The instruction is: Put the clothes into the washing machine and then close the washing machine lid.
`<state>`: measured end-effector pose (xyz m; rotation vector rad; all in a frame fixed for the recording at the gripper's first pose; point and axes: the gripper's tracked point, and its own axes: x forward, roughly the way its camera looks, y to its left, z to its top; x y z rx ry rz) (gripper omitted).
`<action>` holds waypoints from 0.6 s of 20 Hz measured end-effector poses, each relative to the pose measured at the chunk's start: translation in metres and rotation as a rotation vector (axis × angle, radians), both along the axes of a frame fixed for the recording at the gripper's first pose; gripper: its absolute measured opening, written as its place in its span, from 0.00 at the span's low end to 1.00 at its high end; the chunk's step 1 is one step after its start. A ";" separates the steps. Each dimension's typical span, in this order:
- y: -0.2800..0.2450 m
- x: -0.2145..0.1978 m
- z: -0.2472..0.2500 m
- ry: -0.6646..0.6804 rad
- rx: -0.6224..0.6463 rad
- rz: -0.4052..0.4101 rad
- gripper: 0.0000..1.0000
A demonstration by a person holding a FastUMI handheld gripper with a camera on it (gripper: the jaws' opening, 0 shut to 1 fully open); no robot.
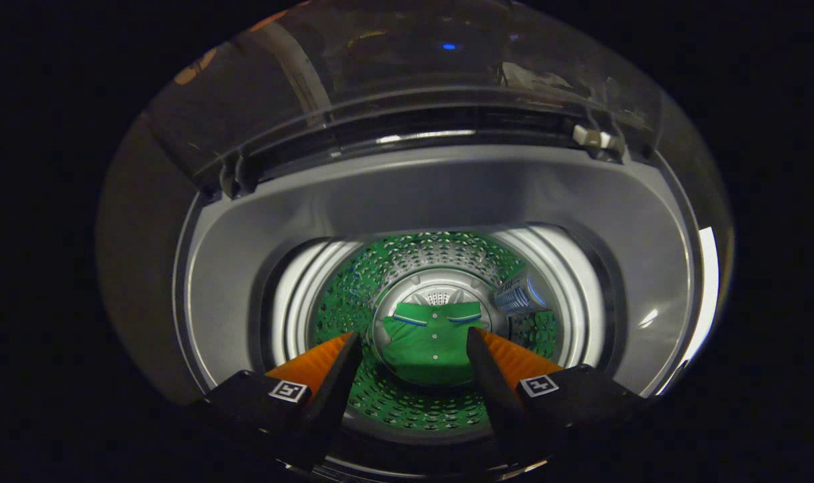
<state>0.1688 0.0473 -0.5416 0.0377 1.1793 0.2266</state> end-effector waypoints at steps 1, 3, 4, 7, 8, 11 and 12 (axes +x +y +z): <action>0.001 0.000 0.012 -0.031 0.012 0.003 0.99; 0.000 -0.002 0.040 -0.106 0.032 0.011 0.99; 0.002 0.000 0.056 -0.149 0.039 0.018 0.99; 0.003 0.011 0.103 -0.285 0.053 0.042 0.99; 0.004 0.015 0.125 -0.330 0.067 0.040 0.99; 0.001 0.031 0.197 -0.461 0.123 0.012 0.99; 0.003 0.035 0.220 -0.503 0.140 0.004 0.99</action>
